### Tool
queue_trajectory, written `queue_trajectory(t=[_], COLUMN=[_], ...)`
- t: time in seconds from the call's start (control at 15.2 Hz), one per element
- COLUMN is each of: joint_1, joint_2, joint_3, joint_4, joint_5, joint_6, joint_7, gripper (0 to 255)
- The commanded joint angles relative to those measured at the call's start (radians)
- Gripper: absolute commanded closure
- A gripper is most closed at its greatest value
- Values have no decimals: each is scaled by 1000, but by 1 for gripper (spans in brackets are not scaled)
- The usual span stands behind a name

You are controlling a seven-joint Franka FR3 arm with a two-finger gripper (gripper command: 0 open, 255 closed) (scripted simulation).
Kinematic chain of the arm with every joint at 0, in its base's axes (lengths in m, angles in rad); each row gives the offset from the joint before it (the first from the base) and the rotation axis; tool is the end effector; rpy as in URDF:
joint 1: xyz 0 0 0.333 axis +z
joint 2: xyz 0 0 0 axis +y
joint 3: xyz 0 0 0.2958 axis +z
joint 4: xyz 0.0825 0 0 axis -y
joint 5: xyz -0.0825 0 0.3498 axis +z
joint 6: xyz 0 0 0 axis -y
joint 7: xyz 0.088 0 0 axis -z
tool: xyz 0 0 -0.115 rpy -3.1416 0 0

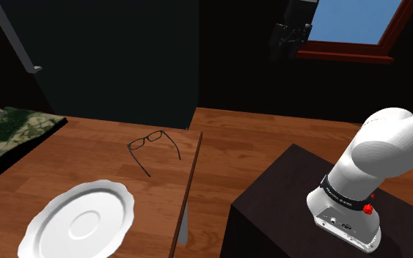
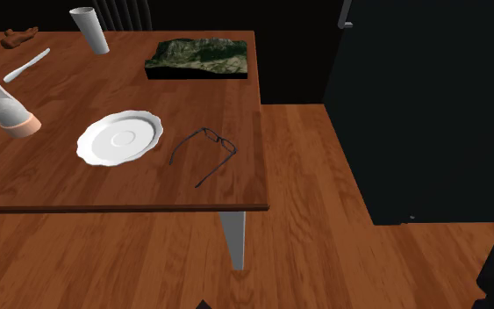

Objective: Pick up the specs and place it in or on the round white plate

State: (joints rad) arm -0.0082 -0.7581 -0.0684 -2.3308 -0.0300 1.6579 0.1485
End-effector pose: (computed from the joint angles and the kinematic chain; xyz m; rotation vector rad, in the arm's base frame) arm 0.3029 -0.0323 0.5785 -3.1014 0.3222 -0.1298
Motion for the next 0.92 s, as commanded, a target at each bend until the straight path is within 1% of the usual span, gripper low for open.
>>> queue_trajectory(t=[0.0,0.46,0.86], joint_1=[0,58,106], joint_2=[0,97,218], joint_3=[0,111,204], joint_4=[0,-34,-22], joint_5=[0,93,164], joint_6=[0,87,169], joint_7=[0,127,230], gripper=[0,0,0])
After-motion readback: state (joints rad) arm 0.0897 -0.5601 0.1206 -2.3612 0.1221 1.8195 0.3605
